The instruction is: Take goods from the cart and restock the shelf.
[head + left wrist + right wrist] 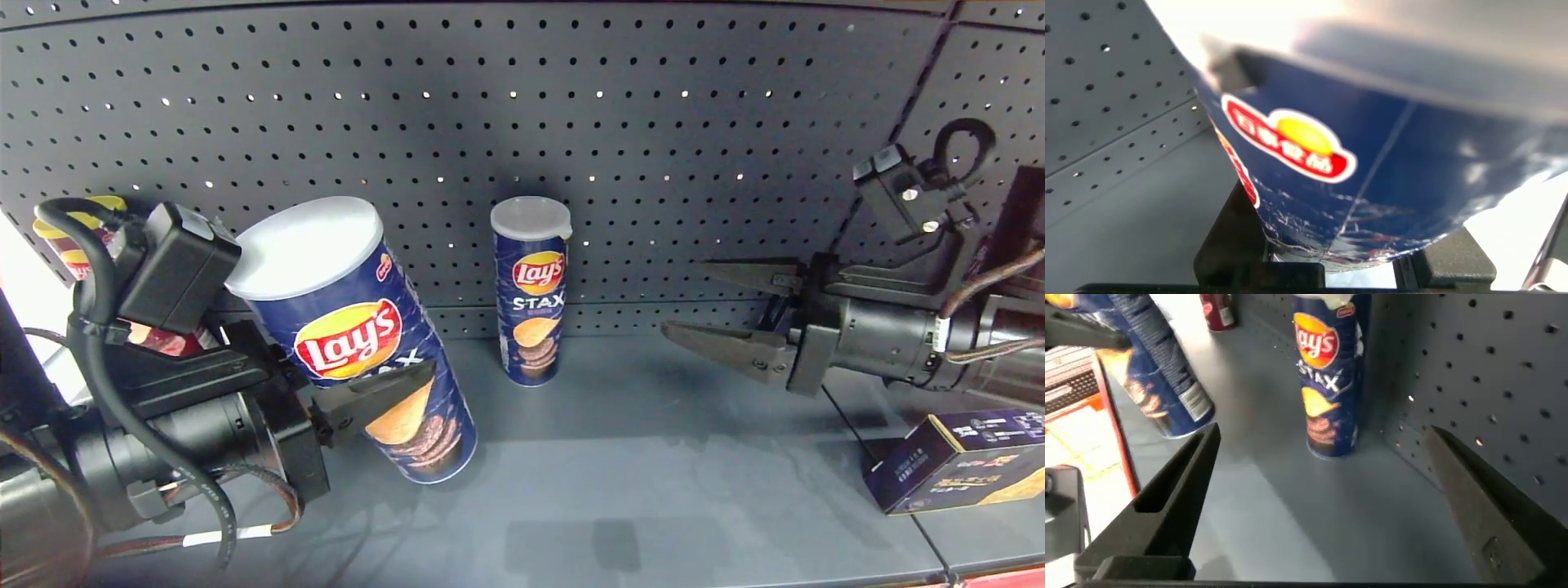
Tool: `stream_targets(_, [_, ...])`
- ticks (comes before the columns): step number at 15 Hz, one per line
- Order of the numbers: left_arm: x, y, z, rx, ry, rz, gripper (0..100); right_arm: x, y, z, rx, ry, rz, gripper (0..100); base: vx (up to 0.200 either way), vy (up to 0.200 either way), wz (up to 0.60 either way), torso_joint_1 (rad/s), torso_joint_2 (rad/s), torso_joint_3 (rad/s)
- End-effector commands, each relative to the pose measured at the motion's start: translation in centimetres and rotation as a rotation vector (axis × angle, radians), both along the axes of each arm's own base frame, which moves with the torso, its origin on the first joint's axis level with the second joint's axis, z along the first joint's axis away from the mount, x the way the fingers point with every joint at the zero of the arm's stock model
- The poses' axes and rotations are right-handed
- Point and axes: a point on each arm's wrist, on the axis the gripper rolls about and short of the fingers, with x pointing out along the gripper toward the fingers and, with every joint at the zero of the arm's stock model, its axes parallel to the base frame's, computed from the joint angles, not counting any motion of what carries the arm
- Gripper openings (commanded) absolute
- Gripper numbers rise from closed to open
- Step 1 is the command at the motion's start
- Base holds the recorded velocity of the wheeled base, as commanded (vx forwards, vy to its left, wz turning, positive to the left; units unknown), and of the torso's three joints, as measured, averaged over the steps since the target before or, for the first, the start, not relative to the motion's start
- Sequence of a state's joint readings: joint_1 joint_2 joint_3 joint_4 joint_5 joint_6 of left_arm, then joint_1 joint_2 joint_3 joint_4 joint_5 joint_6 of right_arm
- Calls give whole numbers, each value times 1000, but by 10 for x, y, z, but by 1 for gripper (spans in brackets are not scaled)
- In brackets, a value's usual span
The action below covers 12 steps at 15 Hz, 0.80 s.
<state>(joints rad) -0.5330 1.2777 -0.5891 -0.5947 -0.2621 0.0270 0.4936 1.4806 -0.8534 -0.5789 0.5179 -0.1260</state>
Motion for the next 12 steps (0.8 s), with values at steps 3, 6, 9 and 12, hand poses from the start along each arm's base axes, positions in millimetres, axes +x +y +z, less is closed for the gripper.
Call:
stream_targets(3, [0,1,0,-1,0,2,0,27,11,-12,6,-22,132,100,0,0,0,0,0,0])
stream_targets(6, [0,1,0,-1,-2,4,0,34,15,-16,12,-27,199,100,0,0,0,0,0,0])
stream_targets(9, [0,0,1,-2,-5,2,0,44,20,-16,13,-28,214,100,0,0,0,0,0,0])
stream_targets(12, [0,1,0,-1,-3,2,0,63,30,-20,11,-26,211,100,0,0,0,0,0,0])
